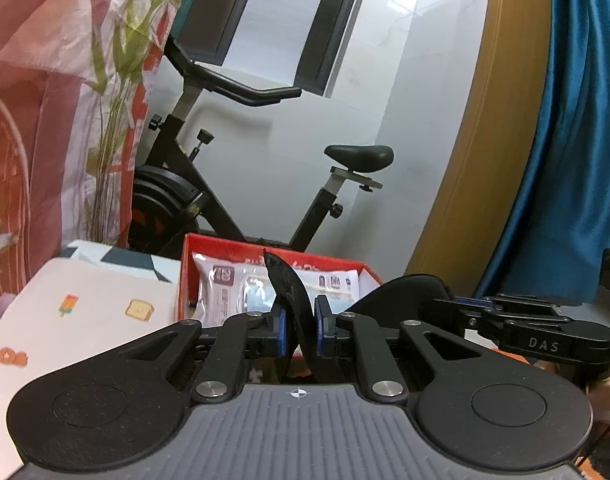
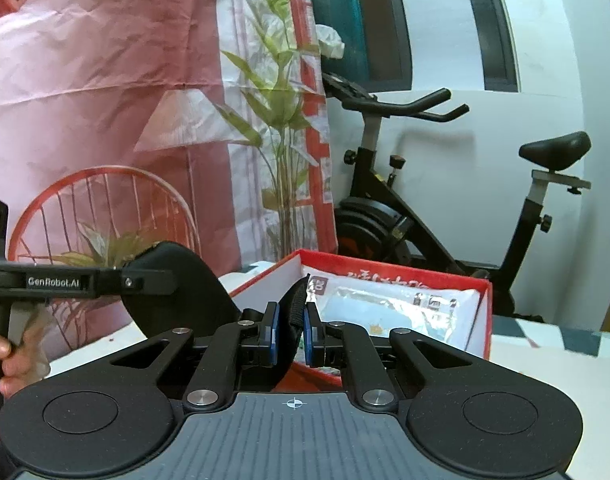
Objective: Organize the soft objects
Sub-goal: 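Carry the eye mask over the red box, lower it in, open both tools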
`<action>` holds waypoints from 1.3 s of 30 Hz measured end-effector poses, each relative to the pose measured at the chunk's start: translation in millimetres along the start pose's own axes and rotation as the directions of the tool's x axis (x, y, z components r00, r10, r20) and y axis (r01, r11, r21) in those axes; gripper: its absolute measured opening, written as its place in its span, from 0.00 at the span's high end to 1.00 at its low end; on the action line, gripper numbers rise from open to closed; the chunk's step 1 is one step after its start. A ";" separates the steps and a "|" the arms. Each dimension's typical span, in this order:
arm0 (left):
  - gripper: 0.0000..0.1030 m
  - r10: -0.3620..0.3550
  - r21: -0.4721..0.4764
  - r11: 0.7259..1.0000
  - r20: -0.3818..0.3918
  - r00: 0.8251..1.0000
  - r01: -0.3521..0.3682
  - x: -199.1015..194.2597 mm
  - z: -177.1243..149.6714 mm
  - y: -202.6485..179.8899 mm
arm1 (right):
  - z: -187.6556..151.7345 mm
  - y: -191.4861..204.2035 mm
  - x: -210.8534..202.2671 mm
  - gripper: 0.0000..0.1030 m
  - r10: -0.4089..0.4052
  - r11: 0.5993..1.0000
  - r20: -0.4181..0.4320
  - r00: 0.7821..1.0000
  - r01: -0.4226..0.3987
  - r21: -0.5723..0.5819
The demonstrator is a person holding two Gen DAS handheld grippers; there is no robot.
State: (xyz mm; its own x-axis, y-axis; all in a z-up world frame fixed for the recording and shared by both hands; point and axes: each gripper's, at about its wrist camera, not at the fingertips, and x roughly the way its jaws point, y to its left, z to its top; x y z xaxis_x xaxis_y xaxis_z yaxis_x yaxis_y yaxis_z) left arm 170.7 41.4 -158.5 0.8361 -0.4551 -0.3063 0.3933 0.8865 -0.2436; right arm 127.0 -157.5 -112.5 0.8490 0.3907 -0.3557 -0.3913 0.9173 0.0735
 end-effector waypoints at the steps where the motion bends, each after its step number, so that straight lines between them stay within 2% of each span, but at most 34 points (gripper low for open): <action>1: 0.87 0.005 0.006 1.000 0.003 1.000 -0.005 3.1 2.3 -0.7 | 2.6 -2.1 1.7 0.89 -0.006 1.000 0.001 1.000 0.006 -0.010; 6: 0.87 0.023 0.072 0.997 0.025 0.999 -0.025 24.7 21.2 -7.4 | 20.8 -14.9 17.1 0.89 -0.046 0.996 0.008 0.999 0.047 -0.075; 12: 0.88 0.058 0.151 0.987 0.012 0.998 -0.059 72.7 49.2 -15.5 | 46.0 -46.7 62.4 0.89 -0.136 0.986 -0.009 0.991 0.134 -0.103; 16: 0.87 0.083 0.161 0.984 -0.073 0.994 -0.070 109.9 49.4 -10.4 | 39.5 -62.4 92.1 0.89 -0.170 0.980 -0.081 0.982 0.160 -0.114; 19: 0.87 0.102 0.183 0.980 -0.143 0.985 -0.074 132.9 39.4 -6.0 | 26.2 -70.1 107.4 0.89 -0.182 0.979 -0.130 0.975 0.167 -0.116; 25: 0.87 0.097 0.139 0.989 -0.301 0.949 -0.057 158.4 17.3 13.8 | -5.7 -77.5 131.5 0.89 -0.185 0.981 -0.244 0.952 0.162 -0.108; 34: 0.87 0.129 0.138 0.987 -0.351 0.927 -0.085 166.1 10.1 33.7 | -20.7 -90.2 138.8 0.89 -0.207 0.978 -0.289 0.935 0.197 -0.064; 36: 0.83 0.137 0.148 0.985 -0.355 0.925 -0.089 169.0 10.2 33.9 | -21.5 -91.9 138.1 0.89 -0.220 0.976 -0.295 0.930 0.208 -0.070; 38: 0.70 0.136 0.165 0.983 -0.337 0.932 -0.084 167.8 13.5 31.2 | -22.3 -91.8 137.7 0.89 -0.233 0.972 -0.301 0.925 0.221 -0.073; 39: 0.67 0.134 0.176 0.981 -0.321 0.938 -0.080 165.8 15.9 29.5 | -22.4 -91.9 137.0 0.89 -0.237 0.972 -0.302 0.924 0.226 -0.071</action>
State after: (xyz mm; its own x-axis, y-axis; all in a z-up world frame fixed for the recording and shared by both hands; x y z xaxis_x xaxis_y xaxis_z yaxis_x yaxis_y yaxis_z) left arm 326.9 -6.6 -201.8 0.7138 -0.3349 -0.6151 0.3866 0.9207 -0.0526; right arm 271.4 -190.1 -188.9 0.7697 0.1205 -0.6270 -0.2135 0.9741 -0.0749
